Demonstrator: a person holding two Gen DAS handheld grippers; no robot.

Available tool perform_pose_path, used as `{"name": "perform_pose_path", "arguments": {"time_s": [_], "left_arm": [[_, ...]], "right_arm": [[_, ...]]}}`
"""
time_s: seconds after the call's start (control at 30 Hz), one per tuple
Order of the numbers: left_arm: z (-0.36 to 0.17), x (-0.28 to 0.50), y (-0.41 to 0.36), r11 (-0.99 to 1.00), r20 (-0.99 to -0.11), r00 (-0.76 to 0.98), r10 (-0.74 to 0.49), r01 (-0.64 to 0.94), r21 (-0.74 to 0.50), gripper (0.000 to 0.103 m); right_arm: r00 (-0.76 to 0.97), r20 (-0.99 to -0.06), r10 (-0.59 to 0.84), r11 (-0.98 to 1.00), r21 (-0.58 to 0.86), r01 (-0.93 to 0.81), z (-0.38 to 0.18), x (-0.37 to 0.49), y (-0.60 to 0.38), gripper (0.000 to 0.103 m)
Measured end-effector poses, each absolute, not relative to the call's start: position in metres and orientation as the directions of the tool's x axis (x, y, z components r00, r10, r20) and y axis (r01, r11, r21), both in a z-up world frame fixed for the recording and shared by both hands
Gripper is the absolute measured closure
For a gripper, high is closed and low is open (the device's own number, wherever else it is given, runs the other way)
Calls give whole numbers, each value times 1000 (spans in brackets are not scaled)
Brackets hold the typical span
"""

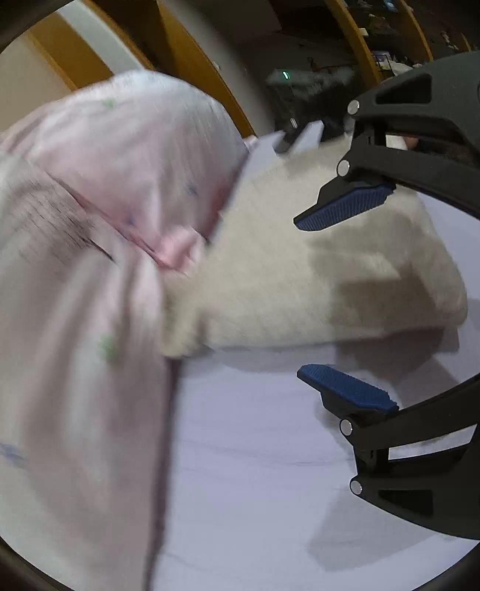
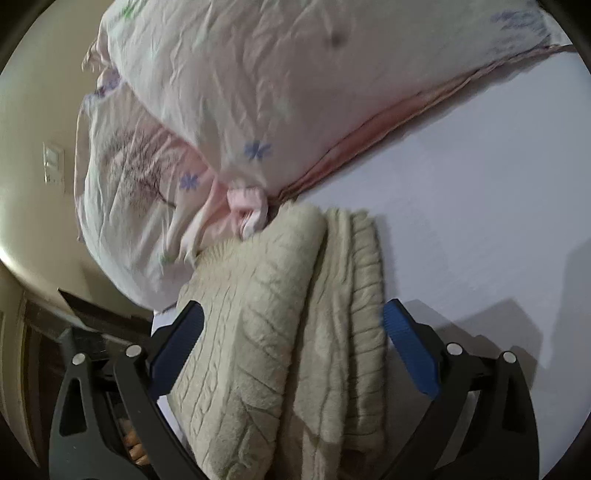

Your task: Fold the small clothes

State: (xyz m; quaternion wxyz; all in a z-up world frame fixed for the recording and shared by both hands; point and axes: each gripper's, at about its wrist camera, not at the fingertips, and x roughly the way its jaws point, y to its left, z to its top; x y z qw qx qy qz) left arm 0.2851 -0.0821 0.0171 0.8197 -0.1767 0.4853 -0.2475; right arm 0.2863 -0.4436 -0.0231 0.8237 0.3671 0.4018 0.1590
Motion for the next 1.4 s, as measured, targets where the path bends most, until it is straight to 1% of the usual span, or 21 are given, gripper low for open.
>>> {"name": "perform_pose_path", "arguments": {"time_s": [0.2, 0.23, 0.3, 0.33, 0.37, 0.43, 0.57, 0.63, 0.7, 0.73, 0.77, 0.8, 0.87, 0.93, 1.0, 1.03, 1.07, 1.1, 1.2, 1.3, 1.4], "left_arm": [[8, 284, -108, 793, -710, 355, -609, 267, -547, 23], [5, 285, -114, 796, -715, 350, -606, 267, -544, 22], [-7, 288, -120, 790, -709, 347, -613, 266, -553, 23], [-7, 286, -122, 786, -696, 365, -619, 274, -555, 34], [-9, 286, -121, 782, -692, 364, -624, 282, -556, 47], [0, 279, -105, 762, -670, 363, -648, 301, -574, 61], [24, 253, -67, 760, -638, 413, -650, 344, -551, 62], [32, 241, -47, 799, -653, 460, -602, 347, -492, 56], [26, 240, -37, 884, -725, 508, -465, 306, -353, 50], [20, 241, -33, 905, -753, 503, -424, 273, -327, 46], [20, 241, -29, 905, -754, 501, -425, 260, -337, 45], [22, 236, -20, 898, -730, 523, -440, 248, -364, 45], [36, 219, -11, 914, -691, 600, -403, 235, -329, 44], [47, 203, -10, 920, -652, 649, -392, 252, -302, 44], [55, 188, -20, 915, -613, 680, -403, 294, -275, 43], [57, 182, -27, 912, -600, 687, -410, 316, -261, 41], [58, 180, -34, 906, -594, 684, -422, 339, -253, 40], [55, 181, -41, 899, -600, 671, -435, 359, -251, 40], [40, 189, -50, 897, -646, 628, -435, 361, -254, 40], [28, 193, -60, 896, -670, 606, -428, 384, -224, 41], [26, 194, -64, 900, -677, 610, -412, 387, -199, 41]], "right_arm": [[608, -562, 561, 696, 717, 21, -29, 285, -434, 5], [607, -565, 559, 704, 710, 13, -27, 287, -430, 13], [596, -594, 540, 738, 675, 5, -28, 288, -421, 48], [585, -601, 544, 739, 674, 5, -29, 290, -419, 60], [580, -582, 570, 714, 700, 2, -32, 290, -418, 64], [595, -540, 596, 689, 724, -34, -29, 285, -418, 67], [536, -400, 744, 565, 804, -186, -19, 279, -391, 68], [498, -432, 752, 590, 778, -216, -20, 284, -366, 65], [473, -523, 710, 668, 712, -216, -23, 291, -343, 56], [477, -595, 647, 739, 644, -199, -22, 292, -337, 45], [497, -618, 609, 769, 613, -181, -19, 290, -339, 42], [536, -607, 587, 777, 607, -165, -13, 284, -346, 42], [664, -504, 553, 760, 632, -153, 11, 258, -373, 42], [692, -450, 564, 752, 627, -204, 26, 239, -378, 42], [658, -487, 574, 770, 594, -231, 27, 233, -365, 42], [625, -532, 571, 788, 569, -236, 23, 236, -351, 50], [596, -569, 567, 802, 546, -241, 17, 240, -340, 82], [570, -606, 554, 821, 513, -252, 9, 246, -325, 92], [655, -606, 452, 881, 418, -221, 10, 253, -320, 93], [662, -605, 443, 862, 491, -128, 2, 264, -344, 93], [644, -641, 418, 882, 456, -120, -5, 258, -348, 87]]}}
